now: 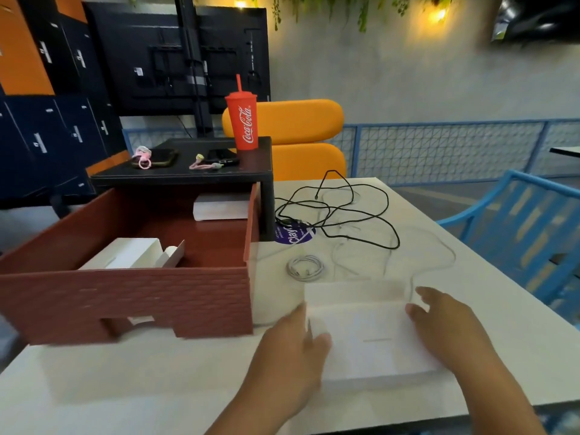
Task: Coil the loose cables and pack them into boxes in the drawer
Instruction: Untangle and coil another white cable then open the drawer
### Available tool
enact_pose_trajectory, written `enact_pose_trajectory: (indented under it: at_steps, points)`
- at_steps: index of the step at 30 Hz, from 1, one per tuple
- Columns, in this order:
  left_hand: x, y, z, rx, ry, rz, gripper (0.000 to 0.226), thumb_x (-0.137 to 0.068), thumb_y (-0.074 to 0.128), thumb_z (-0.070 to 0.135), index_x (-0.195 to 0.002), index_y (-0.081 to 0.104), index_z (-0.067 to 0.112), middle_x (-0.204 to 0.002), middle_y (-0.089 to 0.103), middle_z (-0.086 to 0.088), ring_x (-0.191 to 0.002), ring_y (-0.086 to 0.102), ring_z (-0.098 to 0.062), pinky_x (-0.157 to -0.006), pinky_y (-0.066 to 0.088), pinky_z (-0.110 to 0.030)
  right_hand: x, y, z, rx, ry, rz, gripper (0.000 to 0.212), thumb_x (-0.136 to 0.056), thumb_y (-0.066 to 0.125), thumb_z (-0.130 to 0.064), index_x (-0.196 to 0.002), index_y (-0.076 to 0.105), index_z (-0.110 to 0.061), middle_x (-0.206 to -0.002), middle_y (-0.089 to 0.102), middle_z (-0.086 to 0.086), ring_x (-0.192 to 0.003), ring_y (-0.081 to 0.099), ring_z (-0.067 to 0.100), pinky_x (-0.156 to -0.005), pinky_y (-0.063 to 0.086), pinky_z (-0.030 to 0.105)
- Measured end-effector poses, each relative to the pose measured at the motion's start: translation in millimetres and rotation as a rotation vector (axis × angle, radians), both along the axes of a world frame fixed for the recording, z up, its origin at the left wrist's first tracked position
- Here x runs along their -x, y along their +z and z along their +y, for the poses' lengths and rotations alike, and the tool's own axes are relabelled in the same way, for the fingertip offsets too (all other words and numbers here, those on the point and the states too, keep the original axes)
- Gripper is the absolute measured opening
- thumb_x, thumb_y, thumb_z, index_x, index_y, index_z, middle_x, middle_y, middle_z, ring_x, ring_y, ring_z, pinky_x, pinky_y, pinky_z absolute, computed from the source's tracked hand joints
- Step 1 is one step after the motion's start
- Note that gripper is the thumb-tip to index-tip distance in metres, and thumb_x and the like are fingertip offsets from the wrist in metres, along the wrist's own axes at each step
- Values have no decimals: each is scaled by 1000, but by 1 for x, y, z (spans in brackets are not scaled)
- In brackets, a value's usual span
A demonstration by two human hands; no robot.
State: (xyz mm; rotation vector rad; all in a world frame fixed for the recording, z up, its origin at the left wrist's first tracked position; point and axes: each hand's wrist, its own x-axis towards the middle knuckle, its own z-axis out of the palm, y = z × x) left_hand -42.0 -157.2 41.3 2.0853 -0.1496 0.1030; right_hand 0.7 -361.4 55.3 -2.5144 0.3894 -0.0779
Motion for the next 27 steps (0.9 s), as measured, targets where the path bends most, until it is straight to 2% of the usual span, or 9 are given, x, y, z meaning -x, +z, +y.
enact_pose_trajectory:
  at_steps: [2,4,8,11,14,16,20,23,27]
  points:
    - [-2,21,14,27,59,-138,23,-86,60,29,-91,52,50,-99,59,27,-95,53,15,-84,44,-11,-5,13,9,9,30,-127,46,-95,48,-30,-139,41,-19,-142,46,5,-128,43,24,-102,34,32]
    - [-3,45,35,22,86,-300,20,-82,59,32,-93,57,49,-98,62,26,-95,57,10,-80,45,-11,-13,29,21,35,93,-215,45,-93,50,-33,-137,44,-21,-141,46,3,-128,43,22,-102,34,32]
    - [-11,70,92,-290,214,-606,25,-80,52,42,-99,67,36,-92,63,29,-91,57,6,-79,47,-17,-43,60,61,108,308,-388,42,-92,52,-33,-132,49,-21,-138,47,1,-126,43,19,-102,32,31]
    - [-24,69,134,-557,253,-596,49,-78,42,62,-99,70,27,-93,60,23,-86,53,0,-75,41,-21,-76,79,99,145,506,-469,41,-92,53,-32,-132,50,-21,-139,46,0,-129,39,18,-104,28,31]
    - [-33,55,165,-686,229,-540,65,-79,27,78,-90,71,31,-84,64,20,-78,54,-5,-71,47,-36,-115,89,134,176,621,-488,41,-93,52,-30,-132,50,-18,-141,44,2,-130,36,19,-106,25,29]
    - [-35,48,174,-776,264,-581,64,-83,21,75,-78,68,32,-70,57,24,-70,44,0,-65,43,-34,-142,92,152,184,648,-456,42,-94,51,-30,-134,48,-17,-142,42,6,-131,36,22,-106,26,31]
    - [-35,41,178,-865,360,-701,51,-88,25,66,-58,44,30,-55,27,23,-57,28,-3,-59,33,-31,-190,92,181,142,632,-377,44,-95,49,-30,-136,46,-14,-143,38,11,-132,35,27,-107,26,35]
    - [-38,34,182,-881,366,-748,51,-90,24,65,-58,39,28,-54,36,17,-52,39,-9,-59,30,-28,-216,93,198,98,595,-361,44,-97,46,-28,-137,43,-12,-146,36,11,-135,33,26,-109,25,36]
    - [-43,31,186,-866,365,-750,55,-90,22,66,-58,41,26,-53,41,14,-56,35,-7,-60,23,-25,-234,95,215,152,608,-299,42,-99,41,-24,-138,42,-9,-148,36,10,-136,32,26,-109,25,34]
